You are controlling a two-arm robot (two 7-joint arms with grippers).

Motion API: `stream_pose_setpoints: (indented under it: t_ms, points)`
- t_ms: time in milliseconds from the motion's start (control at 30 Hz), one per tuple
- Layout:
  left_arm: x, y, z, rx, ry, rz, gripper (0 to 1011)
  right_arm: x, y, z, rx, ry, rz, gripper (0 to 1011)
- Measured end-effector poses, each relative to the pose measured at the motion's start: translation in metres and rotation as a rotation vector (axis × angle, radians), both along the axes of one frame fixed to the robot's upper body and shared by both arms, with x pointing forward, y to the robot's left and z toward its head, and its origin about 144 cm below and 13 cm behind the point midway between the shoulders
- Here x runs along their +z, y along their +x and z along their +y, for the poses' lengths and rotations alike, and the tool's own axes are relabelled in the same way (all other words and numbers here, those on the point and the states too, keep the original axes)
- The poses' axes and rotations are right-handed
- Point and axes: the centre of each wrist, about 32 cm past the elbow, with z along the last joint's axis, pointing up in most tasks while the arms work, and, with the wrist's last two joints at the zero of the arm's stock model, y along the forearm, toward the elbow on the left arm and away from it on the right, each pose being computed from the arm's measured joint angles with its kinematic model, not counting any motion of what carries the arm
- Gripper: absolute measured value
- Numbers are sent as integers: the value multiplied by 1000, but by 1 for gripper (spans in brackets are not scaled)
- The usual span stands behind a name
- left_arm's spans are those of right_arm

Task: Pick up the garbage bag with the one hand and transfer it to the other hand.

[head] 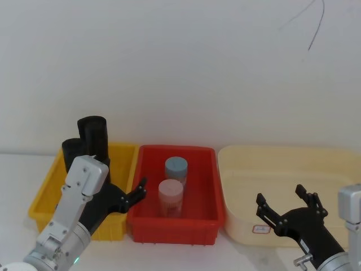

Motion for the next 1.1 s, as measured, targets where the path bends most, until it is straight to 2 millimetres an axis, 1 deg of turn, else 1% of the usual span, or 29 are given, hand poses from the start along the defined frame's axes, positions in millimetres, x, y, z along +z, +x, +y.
stream_pose_setpoints:
  t_ms: [833, 1067, 1100]
  points:
    - [0, 0, -1, 0, 1, 0, 1001, 0, 0, 0, 0, 0, 0, 1000]
    - [1, -1, -14, 15, 16, -1, 1001, 0, 0, 0, 0, 0, 0, 1000]
    - [2, -3, -18, 22, 21, -1, 1001, 0, 0, 0, 0, 0, 0, 1000]
